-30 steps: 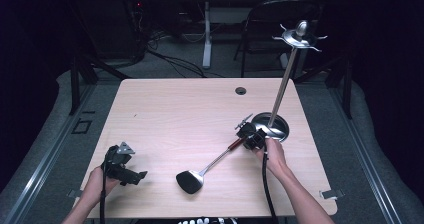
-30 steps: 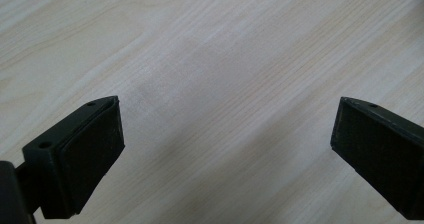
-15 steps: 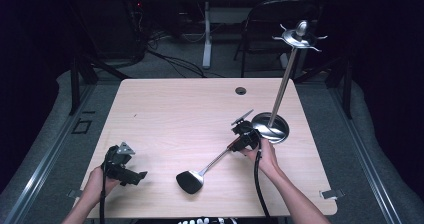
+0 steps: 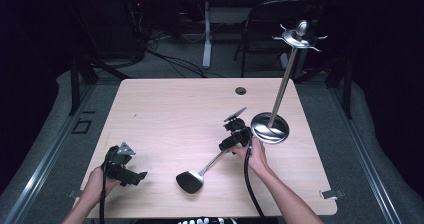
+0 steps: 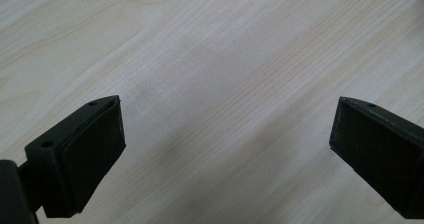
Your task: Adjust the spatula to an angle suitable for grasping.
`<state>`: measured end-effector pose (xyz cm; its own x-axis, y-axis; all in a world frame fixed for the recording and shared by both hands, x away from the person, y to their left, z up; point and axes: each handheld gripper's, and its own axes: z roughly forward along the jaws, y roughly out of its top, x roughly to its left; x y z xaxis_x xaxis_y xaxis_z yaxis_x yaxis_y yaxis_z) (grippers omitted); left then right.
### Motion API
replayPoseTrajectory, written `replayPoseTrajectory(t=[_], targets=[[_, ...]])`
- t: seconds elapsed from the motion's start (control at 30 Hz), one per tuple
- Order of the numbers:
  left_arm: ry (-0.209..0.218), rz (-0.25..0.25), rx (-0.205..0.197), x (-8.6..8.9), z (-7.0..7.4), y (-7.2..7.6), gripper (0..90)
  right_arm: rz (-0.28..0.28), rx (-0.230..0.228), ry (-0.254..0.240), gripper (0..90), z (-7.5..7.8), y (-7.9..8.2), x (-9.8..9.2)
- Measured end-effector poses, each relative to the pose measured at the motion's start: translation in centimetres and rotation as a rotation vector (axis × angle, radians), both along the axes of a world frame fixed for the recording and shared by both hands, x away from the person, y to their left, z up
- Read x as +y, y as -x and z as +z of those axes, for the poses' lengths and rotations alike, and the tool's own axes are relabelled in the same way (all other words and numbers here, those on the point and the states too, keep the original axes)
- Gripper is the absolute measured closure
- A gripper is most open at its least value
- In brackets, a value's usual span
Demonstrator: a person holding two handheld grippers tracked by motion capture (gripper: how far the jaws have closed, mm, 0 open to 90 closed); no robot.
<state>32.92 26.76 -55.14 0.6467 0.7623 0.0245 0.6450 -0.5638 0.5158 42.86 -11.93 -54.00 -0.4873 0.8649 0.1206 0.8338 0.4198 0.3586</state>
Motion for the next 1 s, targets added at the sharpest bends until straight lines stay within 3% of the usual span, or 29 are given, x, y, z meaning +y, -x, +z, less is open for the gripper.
replayPoseTrajectory(t=[0.13,0.33,0.5,0.7,0.77,0.83,0.87,1.0], targets=[[-0.001,0.001,-0.002,0.0,0.0,0.0,1.5,-0.011,-0.026,0.061,18.1,-0.3,0.2,0.7],[-0.006,-0.001,0.0,0.0,0.0,0.0,1.5,-0.023,-0.034,0.067,15.3,-0.5,0.2,0.8],[-0.005,0.0,0.001,-0.1,0.0,0.0,1.5,-0.03,-0.112,0.092,12.8,-1.0,0.4,1.2],[-0.002,0.002,0.0,0.0,0.0,0.1,1.5,-0.025,-0.104,0.114,12.8,-1.0,0.4,1.1],[-0.003,0.001,-0.001,0.0,0.1,0.1,1.5,-0.014,-0.071,0.183,9.1,-1.1,0.2,1.1],[-0.001,0.003,-0.003,0.0,0.1,0.1,1.5,-0.026,-0.073,0.179,8.1,-1.3,0.2,1.0],[-0.001,0.003,-0.003,0.0,0.1,0.1,1.5,-0.032,-0.044,0.182,7.2,-1.3,0.1,0.7],[-0.002,-0.001,-0.001,0.0,0.1,0.1,1.5,-0.042,-0.041,0.177,7.6,-1.4,0.0,0.5]])
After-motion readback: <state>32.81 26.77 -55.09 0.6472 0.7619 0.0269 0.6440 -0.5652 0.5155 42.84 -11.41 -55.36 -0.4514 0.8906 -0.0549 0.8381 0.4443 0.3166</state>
